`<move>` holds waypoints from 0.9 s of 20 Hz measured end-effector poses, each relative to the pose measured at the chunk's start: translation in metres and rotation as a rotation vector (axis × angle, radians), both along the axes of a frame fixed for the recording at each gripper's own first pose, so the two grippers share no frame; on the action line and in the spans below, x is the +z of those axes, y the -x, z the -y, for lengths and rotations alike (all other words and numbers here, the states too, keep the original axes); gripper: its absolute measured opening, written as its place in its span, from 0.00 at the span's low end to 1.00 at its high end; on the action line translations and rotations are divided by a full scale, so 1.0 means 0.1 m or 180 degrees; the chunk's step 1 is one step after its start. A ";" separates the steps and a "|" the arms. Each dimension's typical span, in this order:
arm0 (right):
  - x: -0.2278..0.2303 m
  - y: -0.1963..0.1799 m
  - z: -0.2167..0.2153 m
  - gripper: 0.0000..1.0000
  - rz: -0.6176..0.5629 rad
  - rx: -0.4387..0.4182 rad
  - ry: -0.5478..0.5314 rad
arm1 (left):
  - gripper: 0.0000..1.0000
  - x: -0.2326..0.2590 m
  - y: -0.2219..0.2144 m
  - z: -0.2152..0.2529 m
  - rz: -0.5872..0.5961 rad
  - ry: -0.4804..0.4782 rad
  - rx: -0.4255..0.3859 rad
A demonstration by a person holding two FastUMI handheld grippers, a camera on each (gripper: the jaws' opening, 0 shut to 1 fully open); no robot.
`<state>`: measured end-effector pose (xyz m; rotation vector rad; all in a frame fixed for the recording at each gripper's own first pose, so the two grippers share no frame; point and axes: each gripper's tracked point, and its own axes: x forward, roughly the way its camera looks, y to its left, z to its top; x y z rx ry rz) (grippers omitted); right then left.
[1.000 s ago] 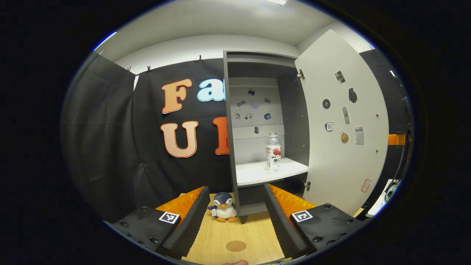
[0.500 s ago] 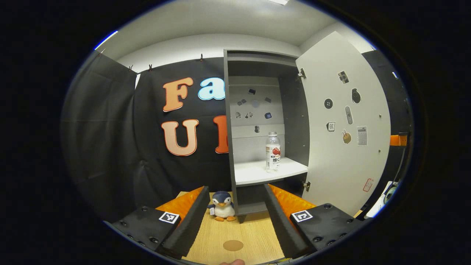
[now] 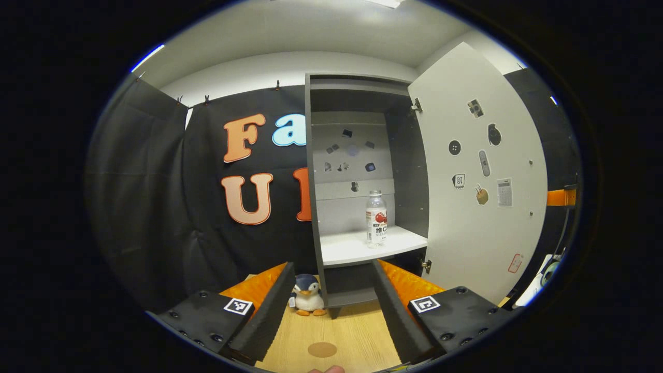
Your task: Open the cabinet door with the right hand, grasp the bottle in the cabinet with the left hand and place it on the coaster, then close the cabinet door with the right hand.
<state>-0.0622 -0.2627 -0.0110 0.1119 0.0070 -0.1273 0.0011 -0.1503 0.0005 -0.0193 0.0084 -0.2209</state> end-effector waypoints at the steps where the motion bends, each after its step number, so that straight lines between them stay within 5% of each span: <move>1: 0.00 0.05 0.01 0.09 0.0009 0.0004 0.0006 | 0.95 0.00 -0.06 0.06 -0.0001 0.0004 0.0020; 14: 0.10 0.41 0.13 0.10 0.0028 -0.0385 0.0088 | 0.95 -0.06 -1.14 1.03 0.0093 0.0006 -0.0231; 15: 0.11 0.43 0.15 0.00 0.0021 -0.0458 0.0090 | 0.95 -0.09 -1.24 1.11 0.0094 0.0005 -0.0270; 16: 0.12 0.43 0.16 0.10 0.0021 -0.0521 0.0088 | 0.95 -0.11 -1.36 1.19 0.0101 -0.0002 -0.0310; 18: 0.14 0.47 0.18 0.10 0.0025 -0.0630 0.0084 | 0.95 -0.10 -1.56 1.31 0.0151 -0.0024 -0.0357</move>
